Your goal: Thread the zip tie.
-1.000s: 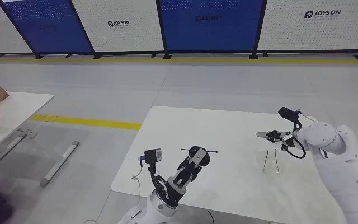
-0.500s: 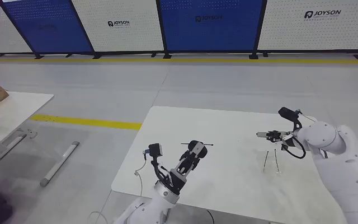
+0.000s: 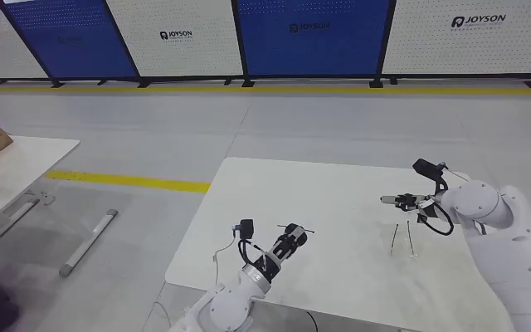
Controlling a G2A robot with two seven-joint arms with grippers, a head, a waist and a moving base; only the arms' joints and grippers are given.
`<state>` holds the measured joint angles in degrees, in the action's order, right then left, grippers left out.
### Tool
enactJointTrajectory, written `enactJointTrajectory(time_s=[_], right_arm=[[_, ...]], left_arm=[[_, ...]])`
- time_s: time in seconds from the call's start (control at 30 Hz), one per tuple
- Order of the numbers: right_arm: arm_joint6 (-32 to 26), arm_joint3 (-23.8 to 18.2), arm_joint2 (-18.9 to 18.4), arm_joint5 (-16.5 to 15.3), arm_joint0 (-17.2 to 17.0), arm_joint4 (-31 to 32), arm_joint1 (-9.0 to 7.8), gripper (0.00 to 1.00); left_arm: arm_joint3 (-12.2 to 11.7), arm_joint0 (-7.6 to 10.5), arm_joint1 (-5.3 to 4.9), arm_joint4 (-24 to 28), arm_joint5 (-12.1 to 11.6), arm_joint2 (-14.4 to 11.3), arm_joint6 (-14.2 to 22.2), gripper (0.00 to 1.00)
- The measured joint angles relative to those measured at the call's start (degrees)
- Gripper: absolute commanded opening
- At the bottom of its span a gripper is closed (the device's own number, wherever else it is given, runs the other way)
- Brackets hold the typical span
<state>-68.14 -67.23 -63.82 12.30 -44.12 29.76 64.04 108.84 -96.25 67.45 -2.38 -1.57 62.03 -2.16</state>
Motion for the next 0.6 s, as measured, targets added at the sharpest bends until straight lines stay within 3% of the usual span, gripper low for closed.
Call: enactJointTrajectory(time_s=[0.4,0.5,0.6], right_arm=[[0.0,0.0,0.0,0.0,0.0,0.0,0.0,1.0],[0.0,0.0,0.0,0.0,0.0,0.0,0.0,1.0],[0.0,0.0,0.0,0.0,0.0,0.0,0.0,1.0]], left_arm=[[0.0,0.6,0.05,0.2,0.3,0.4,0.0,0.0],[2.6,0.55,0.0,2.2,-0.2,1.9,0.2,0.0],[6.9,-0.42,-0.19,4.5,-0.9,4.2,0.2,0.0]])
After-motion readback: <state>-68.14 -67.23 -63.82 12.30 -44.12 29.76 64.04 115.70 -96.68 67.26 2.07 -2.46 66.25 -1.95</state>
